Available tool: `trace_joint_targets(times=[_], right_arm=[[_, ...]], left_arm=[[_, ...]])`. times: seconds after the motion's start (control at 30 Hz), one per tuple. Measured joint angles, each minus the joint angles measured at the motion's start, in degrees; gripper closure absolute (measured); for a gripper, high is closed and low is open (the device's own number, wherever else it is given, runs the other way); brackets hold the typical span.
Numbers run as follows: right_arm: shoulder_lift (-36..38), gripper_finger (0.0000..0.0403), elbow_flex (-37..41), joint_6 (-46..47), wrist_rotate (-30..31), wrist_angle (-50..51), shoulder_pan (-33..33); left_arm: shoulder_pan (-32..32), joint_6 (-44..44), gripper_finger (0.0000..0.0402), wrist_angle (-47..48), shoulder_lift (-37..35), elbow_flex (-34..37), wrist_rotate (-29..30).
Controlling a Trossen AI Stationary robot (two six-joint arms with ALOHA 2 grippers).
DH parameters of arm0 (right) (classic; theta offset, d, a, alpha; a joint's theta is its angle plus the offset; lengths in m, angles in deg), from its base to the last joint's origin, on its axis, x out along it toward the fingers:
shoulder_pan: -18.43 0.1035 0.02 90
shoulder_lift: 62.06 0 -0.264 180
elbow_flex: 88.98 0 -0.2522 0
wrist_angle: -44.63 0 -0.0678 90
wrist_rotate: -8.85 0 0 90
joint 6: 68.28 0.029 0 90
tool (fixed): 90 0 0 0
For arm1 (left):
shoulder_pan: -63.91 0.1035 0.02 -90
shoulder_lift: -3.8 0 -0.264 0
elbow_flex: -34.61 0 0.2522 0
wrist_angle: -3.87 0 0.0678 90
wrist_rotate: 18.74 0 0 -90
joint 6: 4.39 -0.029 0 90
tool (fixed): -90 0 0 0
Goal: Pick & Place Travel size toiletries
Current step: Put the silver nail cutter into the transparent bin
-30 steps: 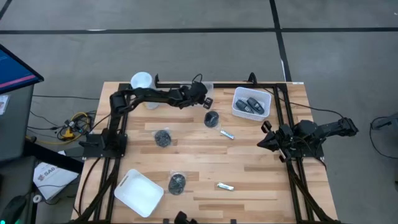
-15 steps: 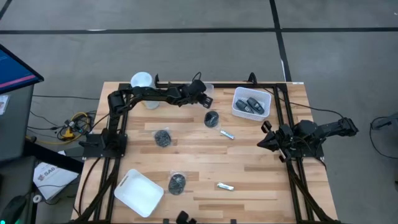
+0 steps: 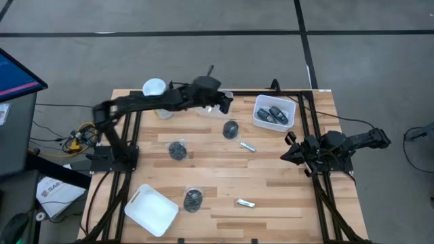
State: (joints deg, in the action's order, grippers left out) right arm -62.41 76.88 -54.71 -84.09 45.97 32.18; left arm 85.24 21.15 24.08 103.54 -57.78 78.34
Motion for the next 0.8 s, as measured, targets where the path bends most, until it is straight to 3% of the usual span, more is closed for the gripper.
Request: trace_joint_targets(times=[0.23,0.4,0.53,0.63,0.8], right_arm=[[-0.02,0.0403,-0.01,0.04,0.5,-5.63,-0.02],[-0.02,0.0403,0.0,4.72,3.49,-22.43,-0.02],[0.03,0.0403,-0.27,6.0,9.0,-36.39,-0.04],[0.01,0.0403,-1.12,5.98,9.47,-43.24,-0.08],[0.01,0.0403,-5.85,9.69,16.0,-46.41,-0.1]], left_arm=[[-7.01,-6.72,0.0176,-0.05,-18.86,-0.02,-3.26],[-13.75,-11.68,0.0204,-0.17,-30.82,-0.02,-0.28],[-19.27,-15.01,0.0247,-0.06,-37.44,-0.02,0.25],[-23.37,-17.83,0.0285,-0.26,-41.15,1.05,0.32],[-27.7,-18.93,0.0339,0.2,-46.17,5.75,1.58]])
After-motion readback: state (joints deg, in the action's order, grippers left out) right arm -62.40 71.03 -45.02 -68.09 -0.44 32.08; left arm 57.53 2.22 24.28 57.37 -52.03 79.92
